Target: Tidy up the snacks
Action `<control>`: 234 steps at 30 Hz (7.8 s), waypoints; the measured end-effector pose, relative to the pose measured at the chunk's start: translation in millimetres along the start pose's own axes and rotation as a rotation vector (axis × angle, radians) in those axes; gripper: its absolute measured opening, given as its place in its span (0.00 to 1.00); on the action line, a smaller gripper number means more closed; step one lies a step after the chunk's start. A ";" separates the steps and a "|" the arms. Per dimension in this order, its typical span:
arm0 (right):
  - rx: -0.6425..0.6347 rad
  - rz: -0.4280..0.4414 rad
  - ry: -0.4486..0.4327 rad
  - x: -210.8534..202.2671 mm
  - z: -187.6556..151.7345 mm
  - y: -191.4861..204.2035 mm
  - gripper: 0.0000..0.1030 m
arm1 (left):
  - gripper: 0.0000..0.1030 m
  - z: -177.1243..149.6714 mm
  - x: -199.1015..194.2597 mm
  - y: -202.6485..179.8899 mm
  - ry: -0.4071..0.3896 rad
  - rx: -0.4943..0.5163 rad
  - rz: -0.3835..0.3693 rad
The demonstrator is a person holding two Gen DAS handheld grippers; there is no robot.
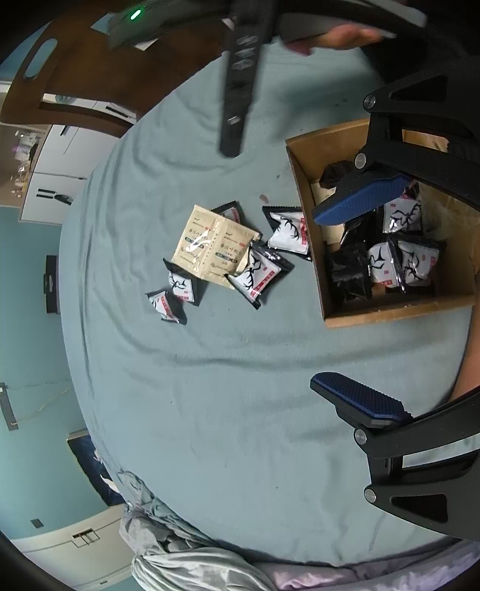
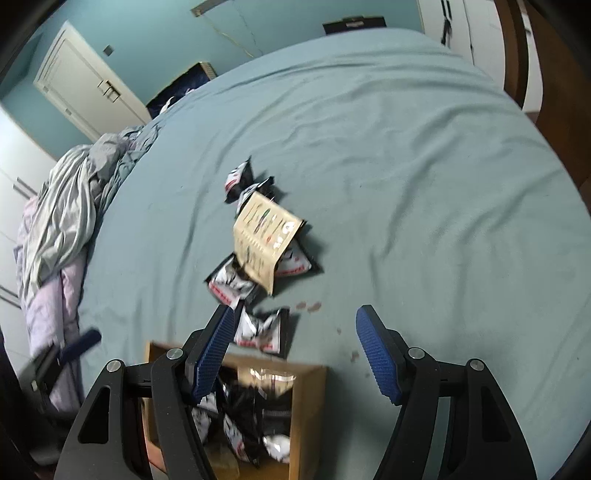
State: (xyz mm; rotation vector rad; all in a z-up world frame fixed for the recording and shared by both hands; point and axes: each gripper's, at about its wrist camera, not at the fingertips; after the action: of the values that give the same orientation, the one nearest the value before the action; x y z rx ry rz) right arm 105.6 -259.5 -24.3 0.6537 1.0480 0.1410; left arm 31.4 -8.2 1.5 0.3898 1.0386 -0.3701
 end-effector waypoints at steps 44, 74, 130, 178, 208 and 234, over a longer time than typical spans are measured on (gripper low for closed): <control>-0.018 0.225 -0.159 -17.4 21.7 19.3 0.00 | 0.80 48.6 121.4 51.5 0.203 -0.034 -0.083; -0.020 0.321 -0.297 -111.6 -105.2 -47.7 0.00 | 0.30 26.5 -2.8 30.3 -0.061 -0.001 -0.097; -0.084 0.130 -0.241 -109.0 -107.3 -20.9 0.80 | 0.81 -15.8 -11.8 -2.7 -0.058 0.065 0.132; -0.108 -0.105 0.431 107.6 27.6 54.3 0.80 | 0.85 2.1 27.4 4.1 0.099 -0.007 0.010; -0.025 -0.048 0.207 78.9 52.4 40.8 0.26 | 0.85 5.9 23.4 9.0 0.063 -0.013 0.126; 0.061 0.044 0.037 -26.0 -44.3 -35.8 0.27 | 0.90 148.8 158.5 42.6 0.031 0.025 0.097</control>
State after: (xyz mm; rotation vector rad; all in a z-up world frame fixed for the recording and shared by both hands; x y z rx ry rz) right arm 48.3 -279.7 -39.4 0.7325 1.0770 0.1604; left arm 236.3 -59.9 -65.3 0.4674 1.0421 -0.2910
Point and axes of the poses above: each gripper's, at about its wrist camera, not at the fingertips, and x roughly the way its jaws point, y to its left, z to its top, and after that the axes turned 15 degrees about x, right-handed
